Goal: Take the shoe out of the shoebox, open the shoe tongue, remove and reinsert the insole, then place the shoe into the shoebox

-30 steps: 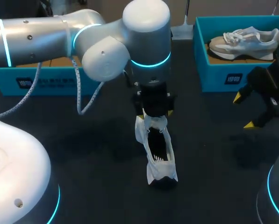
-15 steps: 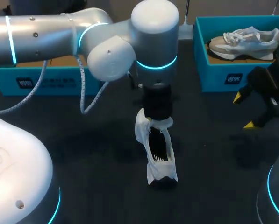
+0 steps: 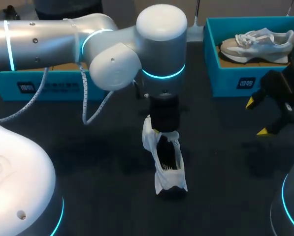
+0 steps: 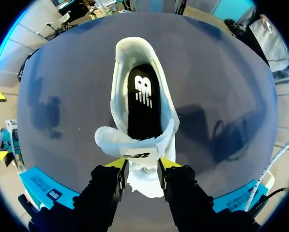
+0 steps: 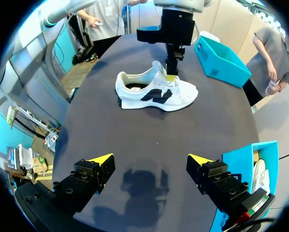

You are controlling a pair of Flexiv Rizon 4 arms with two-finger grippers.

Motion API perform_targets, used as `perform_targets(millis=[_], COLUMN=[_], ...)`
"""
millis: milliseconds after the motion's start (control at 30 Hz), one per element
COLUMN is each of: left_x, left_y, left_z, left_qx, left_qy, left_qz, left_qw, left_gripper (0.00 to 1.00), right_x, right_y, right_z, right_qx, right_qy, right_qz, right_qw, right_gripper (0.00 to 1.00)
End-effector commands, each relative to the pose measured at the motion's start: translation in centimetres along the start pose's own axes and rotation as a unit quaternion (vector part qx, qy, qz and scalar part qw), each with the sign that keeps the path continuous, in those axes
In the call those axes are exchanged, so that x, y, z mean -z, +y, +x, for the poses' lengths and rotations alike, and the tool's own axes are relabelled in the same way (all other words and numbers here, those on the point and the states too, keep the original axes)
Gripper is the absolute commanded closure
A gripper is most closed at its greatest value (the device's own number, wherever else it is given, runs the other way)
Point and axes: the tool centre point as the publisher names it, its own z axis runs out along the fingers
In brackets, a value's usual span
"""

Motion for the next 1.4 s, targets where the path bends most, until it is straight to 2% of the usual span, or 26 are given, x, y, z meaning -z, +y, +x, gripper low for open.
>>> perform_targets(millis=[33, 200, 333, 433, 600, 800, 1067, 1233, 1300, 1400], left_x=[0.7, 0.4, 0.4, 0.5, 0.8, 1.6, 1.3, 1.8, 2.0, 2.0], left_y=[1.0, 1.7, 1.3, 1.0, 0.8, 0.0, -0.4, -0.5, -0.6, -0.9], left_z=[0.3, -0.6, -1.6, -1.7, -1.8, -1.4, -0.8, -0.3, -0.1, 0.0], left_qx=[0.004, -0.022, -0.051, -0.078, -0.104, -0.151, -0.182, -0.185, -0.189, -0.179], left_qy=[-0.009, -0.011, -0.004, 0.000, 0.008, 0.002, 0.015, 0.014, 0.010, 0.008], left_qz=[0.003, 0.030, 0.028, 0.031, 0.027, 0.040, 0.047, 0.043, 0.044, 0.027], left_qw=[1.000, 0.999, 0.998, 0.997, 0.994, 0.988, 0.982, 0.982, 0.981, 0.984], left_gripper=[0.58, 0.54, 0.53, 0.55, 0.53, 0.54, 0.56, 0.58, 0.62, 0.61], right_x=[0.0, 0.0, 0.0, 0.0, 0.0, 0.0, 0.0, 0.0, 0.0, 0.0], right_y=[0.0, 0.0, 0.0, 0.0, 0.0, 0.0, 0.0, 0.0, 0.0, 0.0], right_z=[0.0, 0.0, 0.0, 0.0, 0.0, 0.0, 0.0, 0.0, 0.0, 0.0], right_qx=[0.000, 0.000, 0.000, 0.000, 0.000, 0.000, 0.000, 0.000, 0.000, 0.000], right_qy=[0.000, 0.000, 0.000, 0.000, 0.000, 0.000, 0.000, 0.000, 0.000, 0.000], right_qz=[0.001, 0.001, 0.001, 0.001, 0.001, 0.001, 0.001, 0.001, 0.001, 0.001], right_qw=[1.000, 1.000, 1.000, 1.000, 1.000, 1.000, 1.000, 1.000, 1.000, 1.000], right_gripper=[0.00, 0.00, 0.00, 0.00, 0.00, 0.00, 0.00, 0.00, 0.00, 0.00])
